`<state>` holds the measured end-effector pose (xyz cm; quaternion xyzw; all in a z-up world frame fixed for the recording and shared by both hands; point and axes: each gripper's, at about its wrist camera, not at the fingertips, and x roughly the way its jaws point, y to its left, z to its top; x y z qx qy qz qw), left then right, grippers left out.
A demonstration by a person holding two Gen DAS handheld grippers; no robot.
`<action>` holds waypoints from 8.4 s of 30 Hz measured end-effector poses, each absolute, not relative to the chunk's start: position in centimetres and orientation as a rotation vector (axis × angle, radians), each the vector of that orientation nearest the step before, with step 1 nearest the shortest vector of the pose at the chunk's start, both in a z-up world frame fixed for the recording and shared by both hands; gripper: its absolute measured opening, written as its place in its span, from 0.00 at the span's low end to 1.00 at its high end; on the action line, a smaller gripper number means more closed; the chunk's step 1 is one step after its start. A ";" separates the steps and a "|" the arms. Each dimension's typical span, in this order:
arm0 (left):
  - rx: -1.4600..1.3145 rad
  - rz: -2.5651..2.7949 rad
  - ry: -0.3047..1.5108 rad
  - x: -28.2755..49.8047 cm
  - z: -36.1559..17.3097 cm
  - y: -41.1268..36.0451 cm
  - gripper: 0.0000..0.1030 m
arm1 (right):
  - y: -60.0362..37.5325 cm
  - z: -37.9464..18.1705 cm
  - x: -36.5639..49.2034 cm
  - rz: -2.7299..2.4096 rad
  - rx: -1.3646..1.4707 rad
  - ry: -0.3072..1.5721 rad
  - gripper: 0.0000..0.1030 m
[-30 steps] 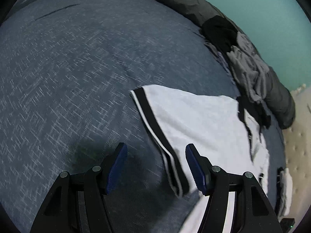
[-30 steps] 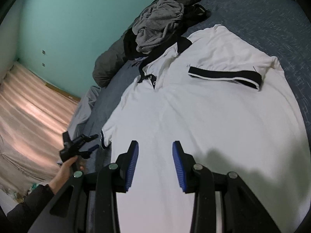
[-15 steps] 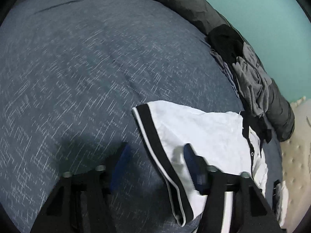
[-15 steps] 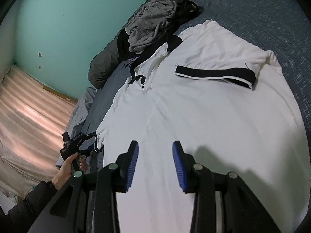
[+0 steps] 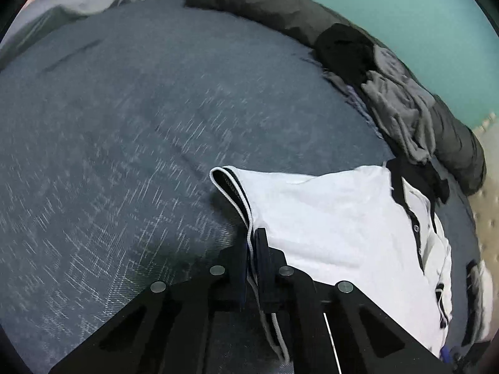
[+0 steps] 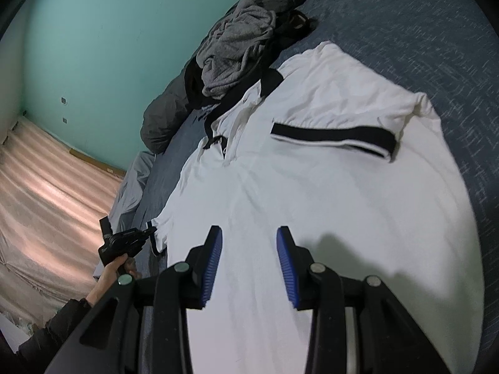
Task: Fold clothes
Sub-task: 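Grasp the other black-striped sleeve cuff with the left tool, then carry the sleeve across the shirt body with the left tool and open it, then grasp the shirt side edge with the left tool while the right tool grasps near the collar, then fold the held shirt side inward over the body with both tools, then open both tools and raise them above the shirt, then grasp the shirt hem corners with both tools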
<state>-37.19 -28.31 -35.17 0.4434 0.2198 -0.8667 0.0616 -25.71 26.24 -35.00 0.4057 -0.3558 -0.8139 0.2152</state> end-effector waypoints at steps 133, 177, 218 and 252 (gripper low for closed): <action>1.451 -2.887 0.862 -31.3 -40.0 -20.4 0.09 | -7.8 -30.6 -54.5 -2.261 1.316 0.051 0.12; 1.305 -2.840 0.942 -30.6 -38.6 -24.6 0.10 | -3.5 -35.0 -35.9 -2.151 1.317 0.189 0.24; 1.571 -2.874 0.880 -18.2 -31.8 -22.0 0.38 | 25.6 -24.4 -14.0 -2.410 1.461 -0.159 0.37; 2.223 -2.569 0.442 -3.1 -37.4 -19.5 0.54 | 31.3 -33.9 1.3 -2.142 1.897 -0.325 0.37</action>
